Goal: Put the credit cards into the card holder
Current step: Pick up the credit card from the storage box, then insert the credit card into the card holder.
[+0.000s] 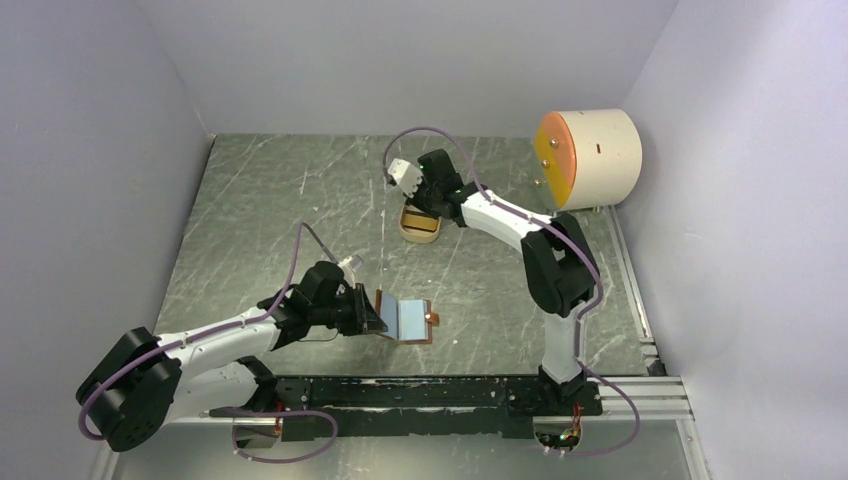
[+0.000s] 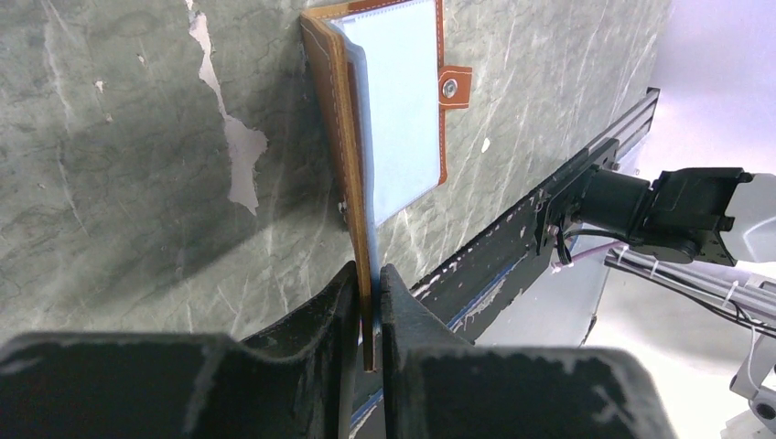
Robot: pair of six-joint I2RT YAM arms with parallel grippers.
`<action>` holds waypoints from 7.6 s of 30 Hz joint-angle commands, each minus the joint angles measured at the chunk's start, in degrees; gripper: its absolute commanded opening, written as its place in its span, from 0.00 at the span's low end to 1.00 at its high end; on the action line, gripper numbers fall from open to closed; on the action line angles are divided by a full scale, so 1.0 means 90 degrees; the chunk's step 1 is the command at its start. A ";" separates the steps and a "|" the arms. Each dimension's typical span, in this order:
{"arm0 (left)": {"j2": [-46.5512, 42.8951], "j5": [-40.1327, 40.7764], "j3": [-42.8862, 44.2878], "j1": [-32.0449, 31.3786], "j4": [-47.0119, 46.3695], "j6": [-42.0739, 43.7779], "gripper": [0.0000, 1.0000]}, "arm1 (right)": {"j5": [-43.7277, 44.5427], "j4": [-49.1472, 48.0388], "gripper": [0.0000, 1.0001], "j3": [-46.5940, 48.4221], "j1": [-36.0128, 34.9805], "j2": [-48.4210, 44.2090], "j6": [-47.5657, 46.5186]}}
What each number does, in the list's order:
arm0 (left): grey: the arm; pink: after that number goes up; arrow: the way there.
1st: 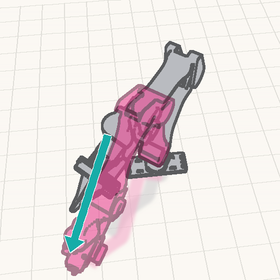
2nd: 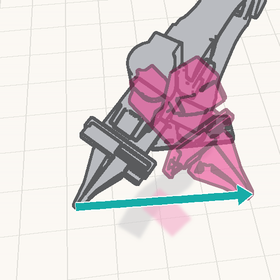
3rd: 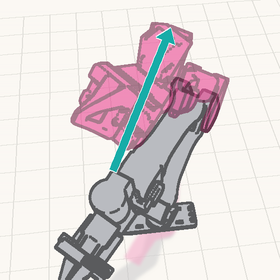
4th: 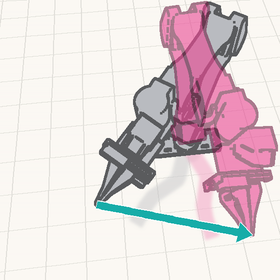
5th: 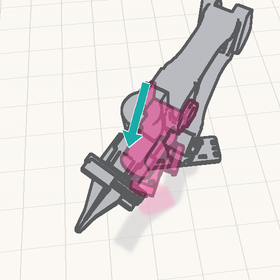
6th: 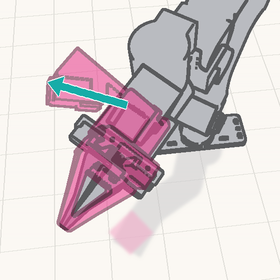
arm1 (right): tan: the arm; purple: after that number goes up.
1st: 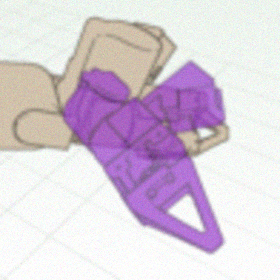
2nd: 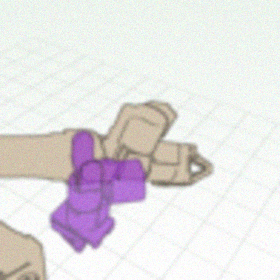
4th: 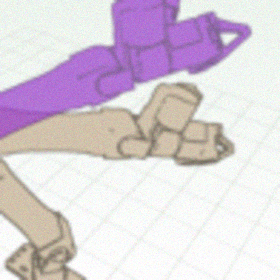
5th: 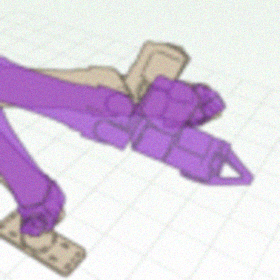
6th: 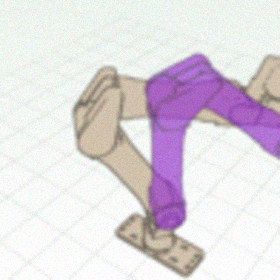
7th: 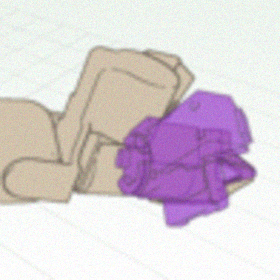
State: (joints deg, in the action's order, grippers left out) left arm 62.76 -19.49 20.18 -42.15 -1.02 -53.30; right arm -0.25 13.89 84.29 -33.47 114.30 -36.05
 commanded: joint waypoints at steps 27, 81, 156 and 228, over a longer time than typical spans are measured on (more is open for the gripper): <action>0.0090 0.0173 -0.0637 0.0017 -0.1950 -0.1140 0.24 | 0.0139 -0.1149 0.00 -0.3863 -0.1443 -0.4517 0.6685; -0.0363 0.0686 -0.1561 0.0022 -0.1349 -0.1295 0.10 | 0.0255 -0.5718 0.00 -0.7830 -0.2153 -0.3873 1.1331; -0.0442 0.0531 -0.1579 -0.0035 -0.1450 -0.1438 0.14 | -0.0247 -0.7181 0.24 -0.7976 -0.2356 -0.2167 1.2129; -0.1031 0.0204 -0.1306 -0.0219 -0.1774 -0.1462 0.31 | -0.0485 -0.5544 0.23 -0.7050 -0.2547 -0.2760 1.0898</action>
State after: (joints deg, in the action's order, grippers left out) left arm 55.42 -16.75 6.22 -43.79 -16.51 -66.46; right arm -3.44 -33.50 21.30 -56.58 88.27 62.57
